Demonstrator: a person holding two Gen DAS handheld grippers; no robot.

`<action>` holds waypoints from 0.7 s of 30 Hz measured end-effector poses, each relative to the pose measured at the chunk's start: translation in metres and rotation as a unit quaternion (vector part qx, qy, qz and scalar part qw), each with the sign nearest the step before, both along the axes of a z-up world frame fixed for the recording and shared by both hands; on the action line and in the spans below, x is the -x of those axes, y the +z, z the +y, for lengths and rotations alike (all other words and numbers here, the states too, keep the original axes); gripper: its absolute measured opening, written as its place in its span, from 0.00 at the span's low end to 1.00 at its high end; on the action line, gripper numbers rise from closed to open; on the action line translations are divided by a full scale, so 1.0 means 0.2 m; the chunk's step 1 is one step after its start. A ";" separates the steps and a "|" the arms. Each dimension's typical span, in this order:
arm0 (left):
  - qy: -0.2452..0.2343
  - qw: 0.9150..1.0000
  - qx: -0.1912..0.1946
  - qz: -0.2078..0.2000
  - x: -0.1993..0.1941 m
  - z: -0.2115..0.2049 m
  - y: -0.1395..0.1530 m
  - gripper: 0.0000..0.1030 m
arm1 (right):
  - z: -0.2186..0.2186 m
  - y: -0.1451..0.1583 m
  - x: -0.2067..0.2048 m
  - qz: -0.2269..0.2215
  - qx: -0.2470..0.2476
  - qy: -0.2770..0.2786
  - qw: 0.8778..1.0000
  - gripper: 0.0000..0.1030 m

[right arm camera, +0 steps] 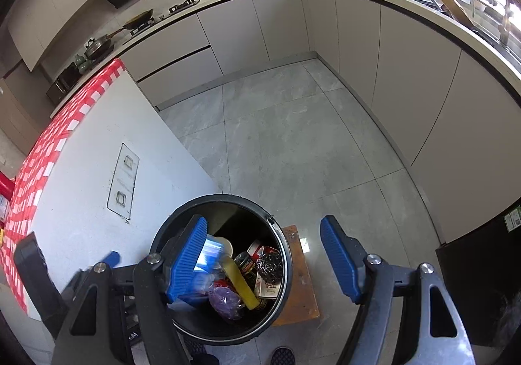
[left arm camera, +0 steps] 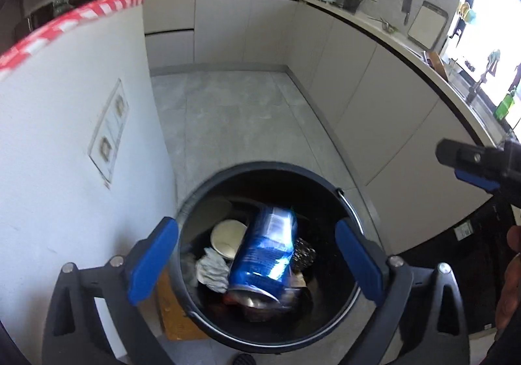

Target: Collect trash

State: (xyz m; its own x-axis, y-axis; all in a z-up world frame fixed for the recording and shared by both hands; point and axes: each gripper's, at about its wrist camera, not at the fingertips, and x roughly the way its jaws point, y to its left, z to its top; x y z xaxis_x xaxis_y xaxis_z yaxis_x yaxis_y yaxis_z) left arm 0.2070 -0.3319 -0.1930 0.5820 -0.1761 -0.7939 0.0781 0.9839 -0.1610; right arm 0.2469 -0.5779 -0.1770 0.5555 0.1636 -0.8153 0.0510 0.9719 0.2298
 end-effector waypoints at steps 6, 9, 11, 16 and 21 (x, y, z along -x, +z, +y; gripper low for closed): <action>0.004 1.000 -0.015 -0.002 0.02 0.03 0.02 0.95 | 0.01 -0.03 -0.01 0.011 0.004 -0.001 1.000 0.80; 0.013 1.000 -0.023 -0.002 0.03 0.07 0.04 0.95 | 0.03 -0.07 -0.01 0.028 0.010 0.000 1.000 0.89; 0.020 0.999 -0.026 -0.003 0.04 0.09 0.07 1.00 | 0.04 -0.08 -0.01 0.031 0.019 0.001 0.999 1.00; 0.022 0.999 -0.032 0.001 0.07 0.13 0.19 1.00 | 0.08 -0.04 0.02 0.029 0.028 0.014 0.999 1.00; 0.019 0.999 -0.037 -0.022 0.16 0.18 0.35 1.00 | 0.15 0.11 0.12 0.019 0.040 0.029 0.999 1.00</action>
State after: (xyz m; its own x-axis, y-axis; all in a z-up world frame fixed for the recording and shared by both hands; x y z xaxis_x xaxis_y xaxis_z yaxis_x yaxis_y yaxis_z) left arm 0.1744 -0.2959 -0.1232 0.6222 -0.0961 -0.7770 0.0466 0.9952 -0.0857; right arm 0.2232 -0.5486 -0.1543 0.5162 0.1280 -0.8468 0.0011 0.9887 0.1500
